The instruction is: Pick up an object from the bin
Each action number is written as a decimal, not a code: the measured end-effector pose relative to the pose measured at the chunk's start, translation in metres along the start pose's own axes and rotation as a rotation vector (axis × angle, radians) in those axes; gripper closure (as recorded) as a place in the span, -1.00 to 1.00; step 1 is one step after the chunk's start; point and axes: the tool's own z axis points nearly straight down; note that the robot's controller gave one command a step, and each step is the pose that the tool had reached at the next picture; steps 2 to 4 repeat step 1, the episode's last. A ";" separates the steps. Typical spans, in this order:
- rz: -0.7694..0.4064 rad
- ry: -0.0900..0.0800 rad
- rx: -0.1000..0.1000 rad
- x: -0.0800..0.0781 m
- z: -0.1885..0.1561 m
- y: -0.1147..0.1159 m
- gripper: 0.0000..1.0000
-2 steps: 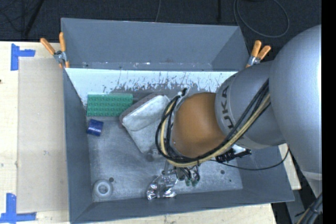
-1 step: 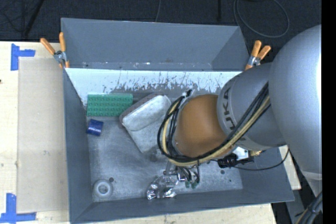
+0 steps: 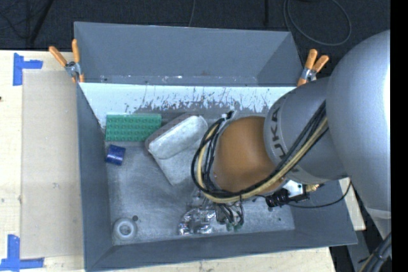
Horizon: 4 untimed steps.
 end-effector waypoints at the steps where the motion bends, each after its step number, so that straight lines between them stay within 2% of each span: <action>1: 0.018 -0.007 0.003 -0.016 -0.144 -0.005 1.00; 4: 0.018 -0.007 0.003 -0.016 -0.144 -0.005 1.00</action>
Offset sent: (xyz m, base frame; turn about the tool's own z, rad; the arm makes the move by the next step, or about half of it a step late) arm 0.0147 -0.0082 0.1402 0.0187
